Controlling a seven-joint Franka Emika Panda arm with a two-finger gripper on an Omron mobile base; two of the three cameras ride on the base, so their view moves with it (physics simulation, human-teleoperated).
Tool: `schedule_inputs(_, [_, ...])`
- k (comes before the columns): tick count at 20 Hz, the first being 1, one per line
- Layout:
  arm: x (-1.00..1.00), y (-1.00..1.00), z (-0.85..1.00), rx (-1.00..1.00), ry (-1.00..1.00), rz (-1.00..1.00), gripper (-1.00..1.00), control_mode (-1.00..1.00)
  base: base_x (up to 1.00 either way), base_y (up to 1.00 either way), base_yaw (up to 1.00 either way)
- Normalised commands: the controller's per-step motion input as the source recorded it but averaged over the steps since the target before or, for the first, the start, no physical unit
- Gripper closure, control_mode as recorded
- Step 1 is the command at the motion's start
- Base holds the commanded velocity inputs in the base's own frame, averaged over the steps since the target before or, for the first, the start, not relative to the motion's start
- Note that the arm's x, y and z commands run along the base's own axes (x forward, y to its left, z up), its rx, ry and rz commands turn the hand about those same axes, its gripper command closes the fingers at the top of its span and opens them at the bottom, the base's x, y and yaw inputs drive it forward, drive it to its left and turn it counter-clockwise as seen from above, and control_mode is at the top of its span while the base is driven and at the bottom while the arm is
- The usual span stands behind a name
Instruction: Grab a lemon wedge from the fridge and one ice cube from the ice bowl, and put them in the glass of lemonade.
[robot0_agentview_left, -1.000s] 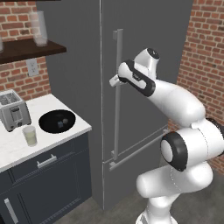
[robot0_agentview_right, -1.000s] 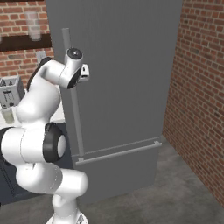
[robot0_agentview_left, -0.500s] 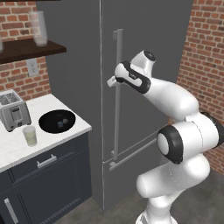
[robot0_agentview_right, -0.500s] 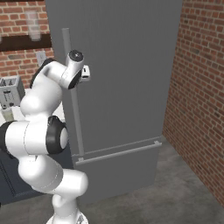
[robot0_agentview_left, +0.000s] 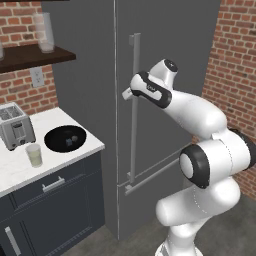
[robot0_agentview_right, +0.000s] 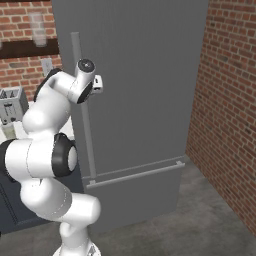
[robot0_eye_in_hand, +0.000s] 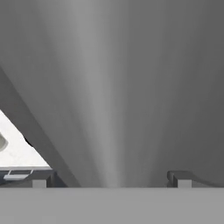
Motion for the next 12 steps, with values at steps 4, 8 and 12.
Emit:
schedule_inputs(4, [0.12, 0.00, -0.09, 0.00, 0.00, 0.00, 1.00, -1.00, 0.00, 0.00, 0.00])
schedule_inputs(8, [0.03, 0.01, 0.00, 0.00, 0.01, 0.00, 1.00, -1.00, 0.00, 0.00, 0.00])
schedule_inputs(12, [0.00, 0.00, 0.00, 0.00, 0.00, 0.00, 1.00, -1.00, 0.00, 0.00, 0.00])
